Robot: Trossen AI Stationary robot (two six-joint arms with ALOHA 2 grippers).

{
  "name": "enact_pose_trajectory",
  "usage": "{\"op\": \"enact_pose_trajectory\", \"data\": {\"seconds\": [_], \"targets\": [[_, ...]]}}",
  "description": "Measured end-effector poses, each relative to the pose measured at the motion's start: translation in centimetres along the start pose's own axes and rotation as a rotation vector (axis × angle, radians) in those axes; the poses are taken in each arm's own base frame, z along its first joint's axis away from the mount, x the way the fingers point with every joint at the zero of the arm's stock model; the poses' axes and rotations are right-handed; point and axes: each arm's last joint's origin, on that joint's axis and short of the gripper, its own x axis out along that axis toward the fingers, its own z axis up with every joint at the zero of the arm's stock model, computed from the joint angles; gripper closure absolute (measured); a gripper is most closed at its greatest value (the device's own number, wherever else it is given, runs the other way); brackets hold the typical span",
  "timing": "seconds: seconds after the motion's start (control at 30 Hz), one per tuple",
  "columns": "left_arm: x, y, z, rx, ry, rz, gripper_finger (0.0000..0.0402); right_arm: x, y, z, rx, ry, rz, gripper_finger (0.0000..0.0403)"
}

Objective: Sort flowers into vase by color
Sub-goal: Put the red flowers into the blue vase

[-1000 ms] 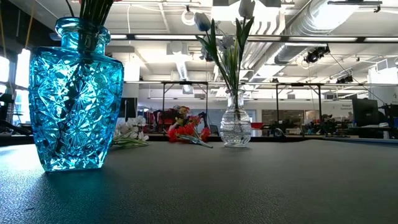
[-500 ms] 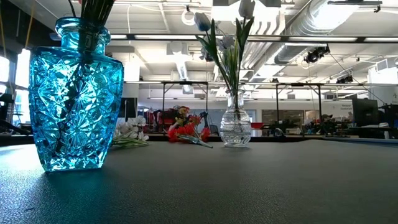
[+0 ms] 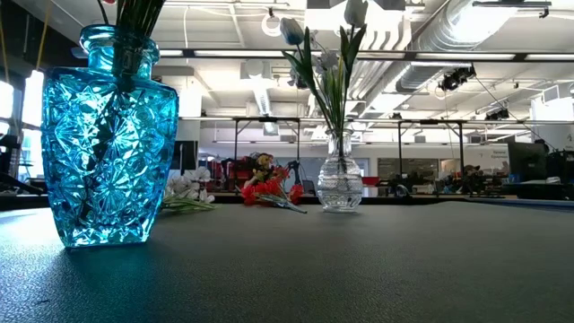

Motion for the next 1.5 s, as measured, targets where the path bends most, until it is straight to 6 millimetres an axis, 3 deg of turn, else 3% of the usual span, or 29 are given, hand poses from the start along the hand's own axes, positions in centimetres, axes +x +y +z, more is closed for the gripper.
{"op": "enact_pose_trajectory", "data": {"seconds": [0.17,0.37,0.53,0.67,0.8,0.9,1.07,1.17,1.37,1.5], "targets": [[-1.1,-1.0,1.6,0.056,-0.038,-0.041,0.0390,-0.3,0.3,0.5,0.022,-0.006,-0.006,0.0296],[-3.7,-3.3,5.9,0.171,-0.159,-0.107,0.0390,-1.1,1.3,1.5,0.024,-0.015,0.010,0.0236],[-7.2,-5.6,9.7,0.308,-0.228,-0.100,0.0398,-1.9,3.1,1.4,0.041,0.015,0.041,0.0227],[-10.5,-6.9,12.1,0.246,-0.236,-0.129,0.0398,-2.8,4.4,1.1,0.031,0.045,-0.012,0.0232],[-13.2,-8.0,13.2,0.120,-0.187,-0.247,0.0398,-3.4,5.2,0.8,0.022,0.073,-0.062,0.0237],[-14.7,-8.5,12.6,0.036,-0.050,-0.215,0.0398,-3.6,5.5,0.9,0.021,0.076,-0.074,0.0240],[-15.7,-9.1,9.3,0.052,0.188,0.143,0.0398,-3.7,5.6,0.9,0.023,0.075,-0.072,0.0242],[-16.0,-8.7,7.2,0.038,0.248,0.264,0.0398,-3.6,5.6,0.9,0.026,0.077,-0.073,0.0242],[-17.1,-6.2,2.1,-0.096,0.193,0.491,0.0400,-3.7,5.7,0.6,0.013,0.098,-0.069,0.0242],[-18.0,-5.2,1.2,-0.214,0.111,0.536,0.0401,-3.7,5.7,0.6,0.009,0.107,-0.067,0.0242]]}}
